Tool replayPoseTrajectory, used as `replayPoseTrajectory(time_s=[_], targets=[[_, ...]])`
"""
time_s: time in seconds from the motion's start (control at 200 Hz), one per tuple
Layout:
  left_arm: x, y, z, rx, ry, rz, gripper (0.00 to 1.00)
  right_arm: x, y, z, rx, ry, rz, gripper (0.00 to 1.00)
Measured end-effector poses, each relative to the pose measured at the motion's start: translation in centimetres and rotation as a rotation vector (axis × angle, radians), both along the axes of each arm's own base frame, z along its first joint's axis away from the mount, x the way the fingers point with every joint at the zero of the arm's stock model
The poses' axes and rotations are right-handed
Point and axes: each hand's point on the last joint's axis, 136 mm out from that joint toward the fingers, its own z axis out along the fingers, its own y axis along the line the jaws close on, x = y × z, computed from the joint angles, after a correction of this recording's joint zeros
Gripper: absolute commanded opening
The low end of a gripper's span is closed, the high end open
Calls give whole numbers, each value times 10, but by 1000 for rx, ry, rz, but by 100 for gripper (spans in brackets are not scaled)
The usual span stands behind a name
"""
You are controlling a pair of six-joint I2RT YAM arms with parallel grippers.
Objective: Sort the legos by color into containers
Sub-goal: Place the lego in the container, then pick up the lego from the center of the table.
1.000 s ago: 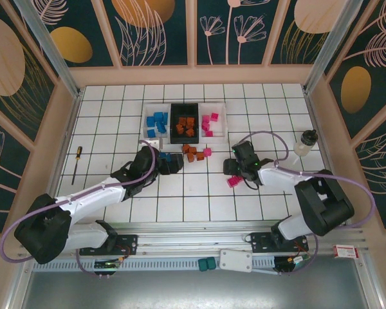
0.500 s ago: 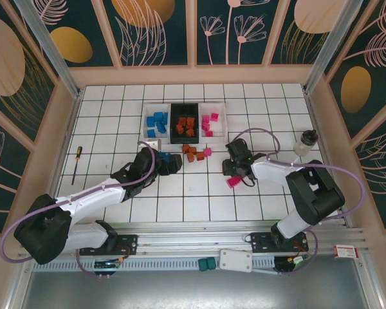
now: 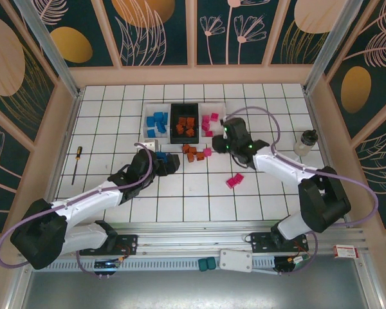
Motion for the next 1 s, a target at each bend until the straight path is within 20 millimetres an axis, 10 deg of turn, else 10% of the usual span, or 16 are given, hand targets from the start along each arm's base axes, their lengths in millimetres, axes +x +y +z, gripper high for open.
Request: replayPoseTrajectory(time_s=[0.125, 0.295, 0.521, 0.731, 1.001], targets=[[-4, 3, -8, 8, 18, 3, 99, 44, 18, 21, 40, -69, -17, 26], [-10, 8, -6, 5, 22, 7, 99, 100, 16, -15, 16, -29, -80, 28], [-14, 6, 0, -17, 19, -14, 99, 133, 14, -38, 1, 16, -120, 64], [-26, -15, -7, 14, 44, -110, 99, 134, 18, -10, 49, -29, -123, 68], [-52, -116, -25, 157, 56, -439, 92, 72, -42, 25, 149, -66, -209, 68]])
